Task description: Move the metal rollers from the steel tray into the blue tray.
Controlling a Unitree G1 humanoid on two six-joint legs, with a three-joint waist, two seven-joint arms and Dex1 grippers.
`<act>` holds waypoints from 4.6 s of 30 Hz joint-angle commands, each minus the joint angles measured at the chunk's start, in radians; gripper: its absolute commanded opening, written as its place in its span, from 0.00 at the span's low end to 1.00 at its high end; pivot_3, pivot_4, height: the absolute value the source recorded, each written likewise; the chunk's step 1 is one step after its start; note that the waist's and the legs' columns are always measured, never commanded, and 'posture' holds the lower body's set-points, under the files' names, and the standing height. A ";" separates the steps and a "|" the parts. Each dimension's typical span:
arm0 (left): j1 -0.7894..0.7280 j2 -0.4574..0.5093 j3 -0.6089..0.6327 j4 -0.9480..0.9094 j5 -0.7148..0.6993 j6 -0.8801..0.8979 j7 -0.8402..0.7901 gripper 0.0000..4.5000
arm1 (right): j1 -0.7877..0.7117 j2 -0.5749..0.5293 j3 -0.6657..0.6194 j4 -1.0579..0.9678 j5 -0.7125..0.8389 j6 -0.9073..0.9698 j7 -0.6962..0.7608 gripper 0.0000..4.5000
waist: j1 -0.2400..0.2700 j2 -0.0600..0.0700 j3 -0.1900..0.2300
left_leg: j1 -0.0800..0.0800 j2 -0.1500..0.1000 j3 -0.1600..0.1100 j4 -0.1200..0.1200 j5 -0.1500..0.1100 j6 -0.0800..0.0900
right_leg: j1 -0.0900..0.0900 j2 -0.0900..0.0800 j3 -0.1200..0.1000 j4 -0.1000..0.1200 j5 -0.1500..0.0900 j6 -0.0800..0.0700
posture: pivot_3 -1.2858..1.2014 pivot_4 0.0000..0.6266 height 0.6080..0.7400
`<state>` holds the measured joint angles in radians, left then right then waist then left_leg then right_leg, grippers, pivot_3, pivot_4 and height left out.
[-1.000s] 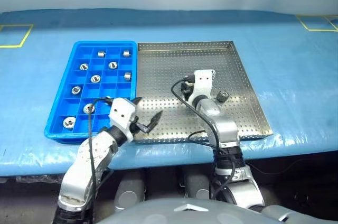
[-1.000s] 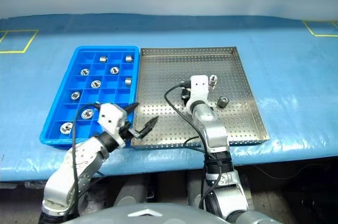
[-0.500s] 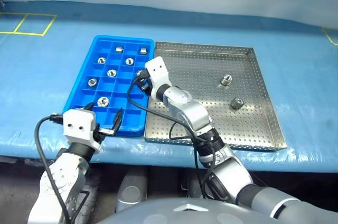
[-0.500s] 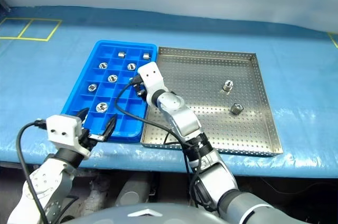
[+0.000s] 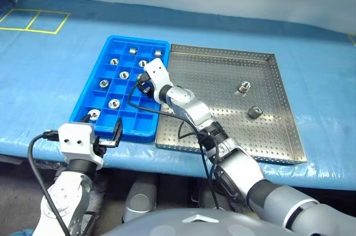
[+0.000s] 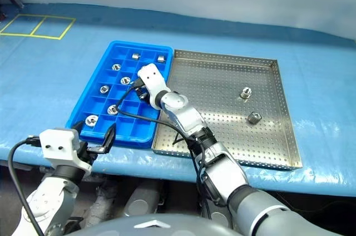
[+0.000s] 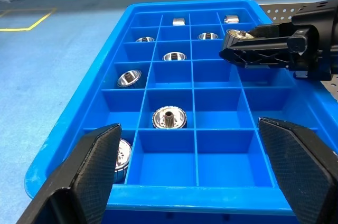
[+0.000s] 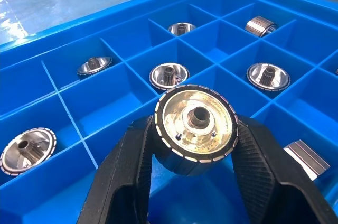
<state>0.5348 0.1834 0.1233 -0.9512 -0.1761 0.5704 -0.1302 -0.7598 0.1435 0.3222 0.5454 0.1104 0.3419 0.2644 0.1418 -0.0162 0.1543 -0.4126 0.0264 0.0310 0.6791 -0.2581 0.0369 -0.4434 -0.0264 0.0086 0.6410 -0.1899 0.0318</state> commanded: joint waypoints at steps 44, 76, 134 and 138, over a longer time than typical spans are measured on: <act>-0.050 0.011 -0.041 -0.003 -0.013 -0.005 -0.020 1.00 | 0.004 0.106 0.038 -0.080 0.040 0.083 -0.001 0.40 | 0.083 0.002 0.000 | -0.009 0.001 -0.008 -0.003 -0.005 -0.008 | -0.001 0.002 -0.012 -0.010 -0.003 -0.004 | 0.68 0.24 1.00; -0.334 0.111 -0.177 0.182 -0.080 0.009 -0.207 1.00 | 0.144 -0.224 -0.409 -0.355 -0.099 0.216 -0.429 0.99 | -0.094 0.003 0.001 | -0.005 -0.002 -0.007 0.001 -0.004 -0.009 | 0.003 0.002 -0.010 -0.003 0.001 -0.008 | 0.55 0.24 1.00; 0.046 0.065 -0.040 -0.008 -0.088 -0.103 -0.045 1.00 | 0.279 -0.038 0.148 -0.657 -0.015 0.460 0.020 0.38 | -0.029 0.002 0.001 | -0.002 0.002 -0.002 0.000 -0.004 -0.008 | 0.000 0.001 -0.004 0.001 -0.006 -0.005 | 0.67 0.24 1.00; 0.008 0.080 -0.051 0.004 -0.100 -0.086 -0.054 1.00 | 0.317 -0.089 0.158 -0.710 0.000 0.566 0.050 0.38 | -0.030 0.002 0.000 | -0.002 0.001 -0.002 0.000 -0.005 -0.008 | 0.000 0.001 -0.004 0.001 -0.007 -0.005 | 0.65 0.24 1.00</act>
<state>0.5417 0.2579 0.0727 -0.9136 -0.2765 0.4820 -0.1778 -0.4601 0.0664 0.4766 -0.1321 0.0967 0.8620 0.3011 0.1118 -0.0145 0.1548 -0.4143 0.0280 0.0281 0.6792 -0.2630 0.0293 -0.4431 -0.0257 0.0040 0.6421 -0.1965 0.0274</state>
